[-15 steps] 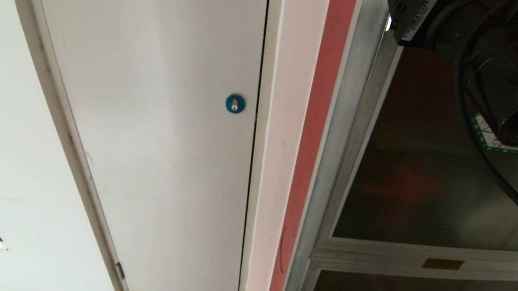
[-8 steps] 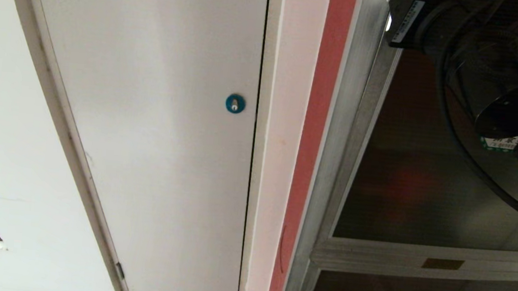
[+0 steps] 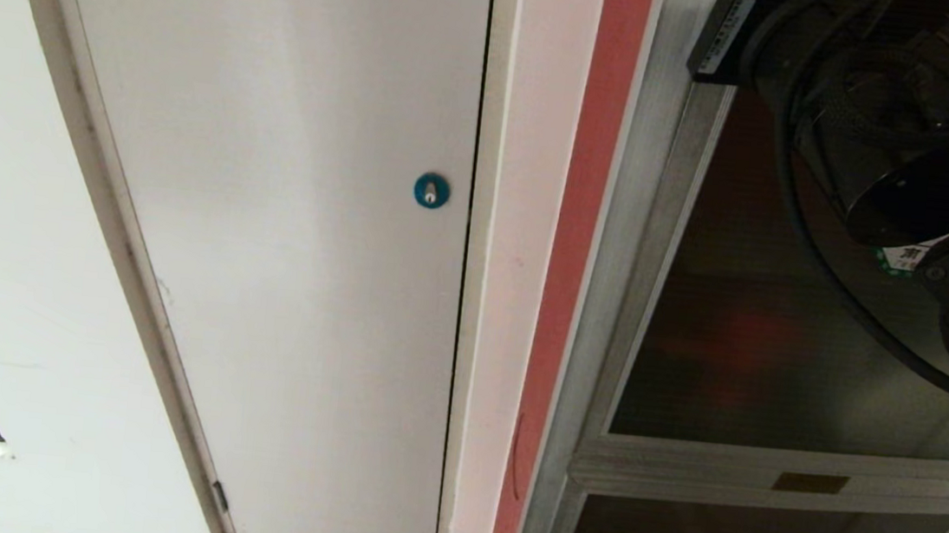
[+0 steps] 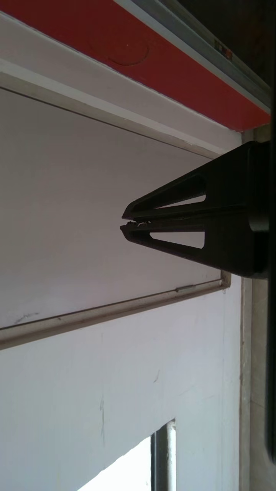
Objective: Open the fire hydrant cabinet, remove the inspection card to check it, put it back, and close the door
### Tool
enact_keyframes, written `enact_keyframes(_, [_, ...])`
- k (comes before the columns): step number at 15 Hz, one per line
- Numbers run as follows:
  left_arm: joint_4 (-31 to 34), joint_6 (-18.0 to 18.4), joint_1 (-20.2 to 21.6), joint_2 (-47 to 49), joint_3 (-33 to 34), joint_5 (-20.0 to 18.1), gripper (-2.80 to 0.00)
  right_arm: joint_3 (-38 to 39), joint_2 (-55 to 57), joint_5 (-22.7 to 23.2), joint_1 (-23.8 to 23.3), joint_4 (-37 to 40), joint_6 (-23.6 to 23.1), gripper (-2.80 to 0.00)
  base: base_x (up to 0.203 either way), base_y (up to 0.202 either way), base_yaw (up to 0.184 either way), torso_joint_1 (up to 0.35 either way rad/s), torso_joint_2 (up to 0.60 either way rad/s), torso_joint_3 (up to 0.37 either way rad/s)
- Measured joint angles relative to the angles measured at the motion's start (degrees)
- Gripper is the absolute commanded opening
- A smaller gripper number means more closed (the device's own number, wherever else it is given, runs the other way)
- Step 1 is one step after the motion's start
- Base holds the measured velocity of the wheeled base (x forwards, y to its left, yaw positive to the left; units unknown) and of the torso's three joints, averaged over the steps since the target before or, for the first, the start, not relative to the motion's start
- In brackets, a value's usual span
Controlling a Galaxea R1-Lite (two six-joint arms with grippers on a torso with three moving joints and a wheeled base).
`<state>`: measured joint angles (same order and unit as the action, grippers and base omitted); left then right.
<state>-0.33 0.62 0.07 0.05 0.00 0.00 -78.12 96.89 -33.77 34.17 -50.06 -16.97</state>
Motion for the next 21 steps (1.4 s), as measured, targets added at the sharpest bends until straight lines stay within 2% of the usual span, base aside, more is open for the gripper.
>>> enact_keyframes(16, [-0.05,0.00,0.00,0.00,0.00,0.00,-2.80,3.90,-5.36,-0.22,1.50,1.75,0.02,-2.80,0.000,0.000,0.000,0.000,0.00,0.000])
enact_keyframes(21, [0.00,0.00,0.00,0.00,0.00,0.00,-2.80,7.29,-8.40,-0.13,1.83,1.82,0.03,-2.80,0.000,0.000,0.000,0.000,0.00,0.000])
